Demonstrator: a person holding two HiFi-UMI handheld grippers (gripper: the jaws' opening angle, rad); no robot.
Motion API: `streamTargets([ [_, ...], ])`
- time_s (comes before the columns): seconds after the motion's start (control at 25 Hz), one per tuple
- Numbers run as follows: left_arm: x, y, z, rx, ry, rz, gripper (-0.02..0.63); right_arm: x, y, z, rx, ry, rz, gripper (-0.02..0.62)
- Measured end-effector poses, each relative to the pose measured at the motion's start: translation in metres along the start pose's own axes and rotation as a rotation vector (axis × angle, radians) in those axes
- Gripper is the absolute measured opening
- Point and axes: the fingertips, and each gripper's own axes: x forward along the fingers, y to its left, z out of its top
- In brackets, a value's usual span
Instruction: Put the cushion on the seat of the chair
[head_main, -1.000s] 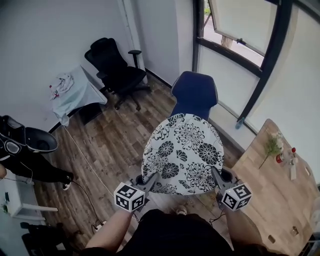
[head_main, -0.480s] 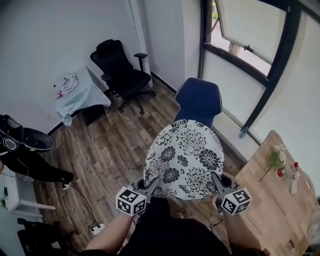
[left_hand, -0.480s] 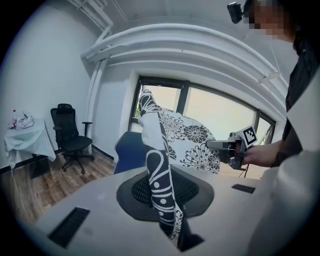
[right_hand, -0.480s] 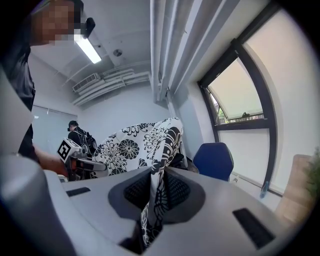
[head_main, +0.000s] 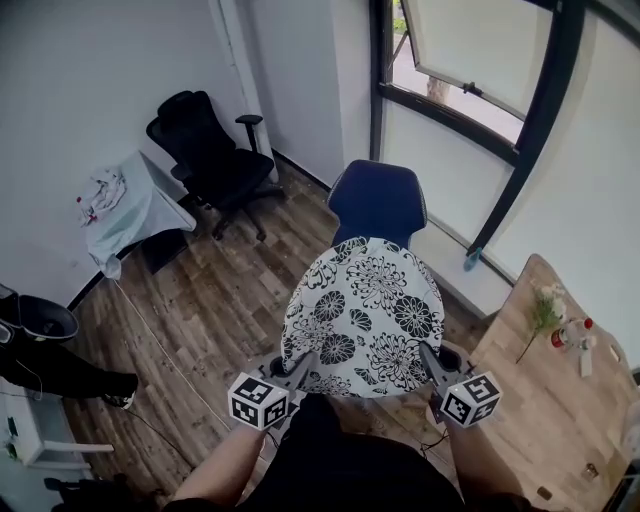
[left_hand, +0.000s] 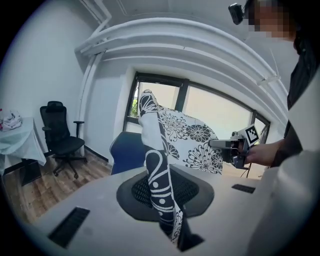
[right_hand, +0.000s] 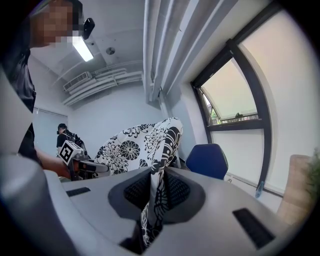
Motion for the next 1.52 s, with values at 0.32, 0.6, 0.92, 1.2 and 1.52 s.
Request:
streamTargets([
  [0.32, 0.034, 0.062, 0.030, 0.002, 0.035, -0.074, 0.037, 0.057, -0.011, 0.022, 0.028, 0.016, -0.076, 0.051],
  [0.6, 0.053, 0.082, 0.018, 0.039, 0.023, -0.134, 0.037, 0.068, -0.015, 0.005, 0.012, -0.009, -0.134, 0.051],
  [0.92, 0.088, 0.146, 0.032, 0.072, 0.069, -0.227, 0.037, 0.126, -0.020, 0.005, 0.039, 0.010, -0.211, 0.051],
  [1.2, 0.109, 0.197, 0.068, 0.056, 0.086, -0.303, 0.037, 0.175, -0.014, 0.042, 0.043, 0.049, -0.273, 0.051],
  [1.52, 0.125, 0.214, 0.064, 0.035, 0.088, -0.328, 0.037, 0.186, -0.023, 0.036, 0.076, 0.068, -0.301, 0.051],
])
